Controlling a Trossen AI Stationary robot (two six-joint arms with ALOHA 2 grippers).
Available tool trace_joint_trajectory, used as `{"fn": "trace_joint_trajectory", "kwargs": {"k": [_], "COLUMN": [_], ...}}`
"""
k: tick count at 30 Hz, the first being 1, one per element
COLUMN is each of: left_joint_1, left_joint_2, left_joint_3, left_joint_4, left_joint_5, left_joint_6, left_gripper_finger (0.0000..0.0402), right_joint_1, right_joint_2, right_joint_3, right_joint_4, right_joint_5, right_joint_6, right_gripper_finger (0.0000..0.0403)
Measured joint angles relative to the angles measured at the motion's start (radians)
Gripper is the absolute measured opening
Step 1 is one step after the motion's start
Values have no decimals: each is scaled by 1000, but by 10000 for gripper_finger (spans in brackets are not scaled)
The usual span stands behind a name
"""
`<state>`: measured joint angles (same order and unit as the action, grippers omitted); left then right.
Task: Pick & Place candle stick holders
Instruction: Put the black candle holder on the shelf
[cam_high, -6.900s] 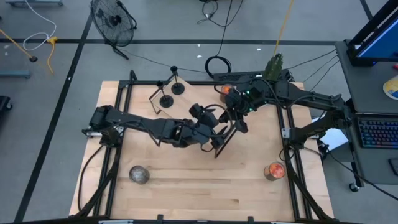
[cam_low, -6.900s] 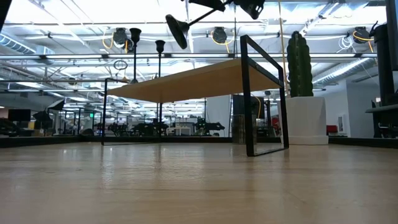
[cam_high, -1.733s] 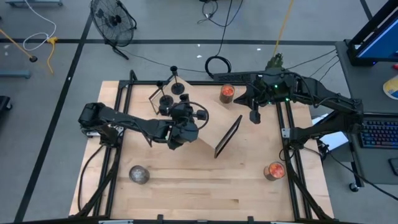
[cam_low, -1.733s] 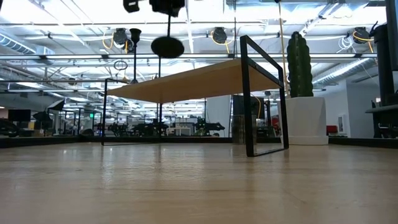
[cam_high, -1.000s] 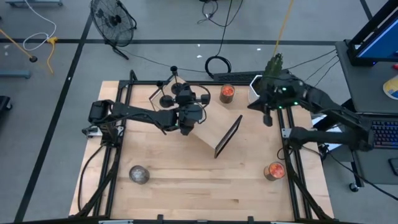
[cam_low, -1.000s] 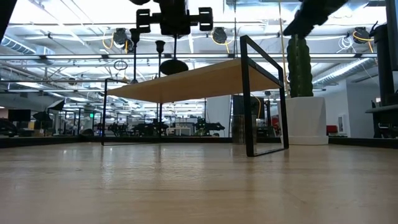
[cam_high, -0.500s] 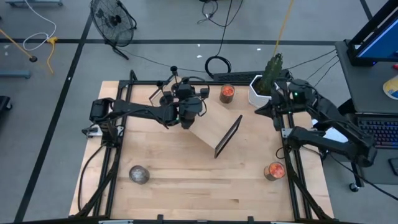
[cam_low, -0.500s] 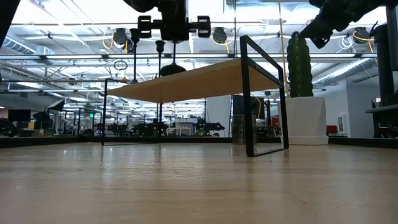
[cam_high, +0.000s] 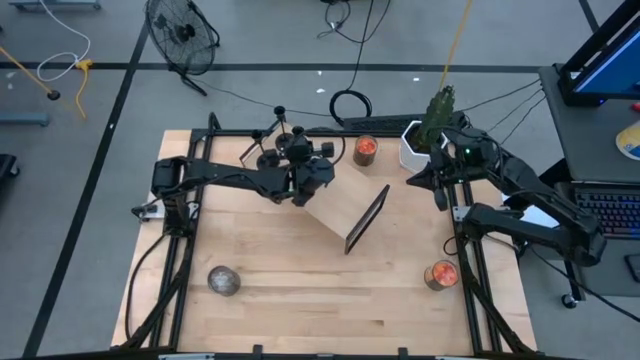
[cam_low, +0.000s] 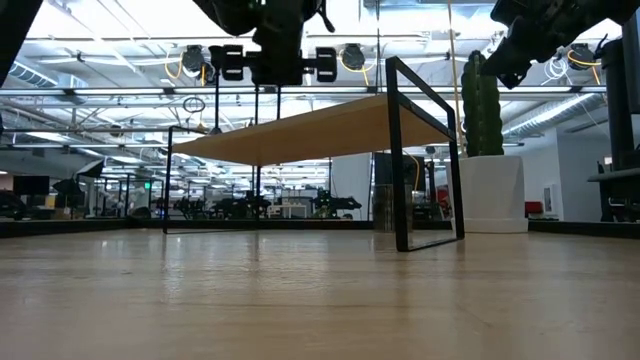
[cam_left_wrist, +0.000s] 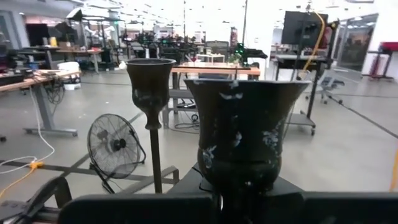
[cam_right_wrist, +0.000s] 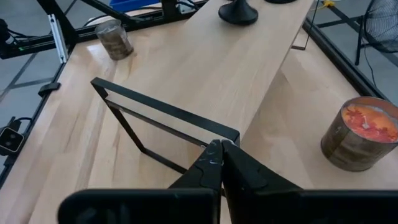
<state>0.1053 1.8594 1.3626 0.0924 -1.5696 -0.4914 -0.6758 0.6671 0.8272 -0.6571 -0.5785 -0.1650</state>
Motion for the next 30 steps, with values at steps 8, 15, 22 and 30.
{"fn": "trace_joint_trajectory", "kwargs": {"k": [8, 15, 22, 30], "left_joint_1": [17, 30, 31, 12], "left_joint_2": [2, 2, 3, 5], "left_joint_3": [1, 1, 1, 0], "left_joint_4": [0, -2, -6, -8], "left_joint_5": [-2, -2, -3, -1], "left_joint_6": [26, 34, 44, 63], "left_gripper_finger": [10, 9, 10, 53], "right_joint_1": [0, 0, 0, 0], "right_joint_2": [8, 29, 50, 67], "right_joint_3": [0, 0, 0, 0], "right_joint_4": [0, 2, -5, 3], "right_joint_5": [0, 0, 0, 0], "right_joint_6": [4, 6, 0, -4], "right_gripper_finger": [0, 0, 0, 0]}}
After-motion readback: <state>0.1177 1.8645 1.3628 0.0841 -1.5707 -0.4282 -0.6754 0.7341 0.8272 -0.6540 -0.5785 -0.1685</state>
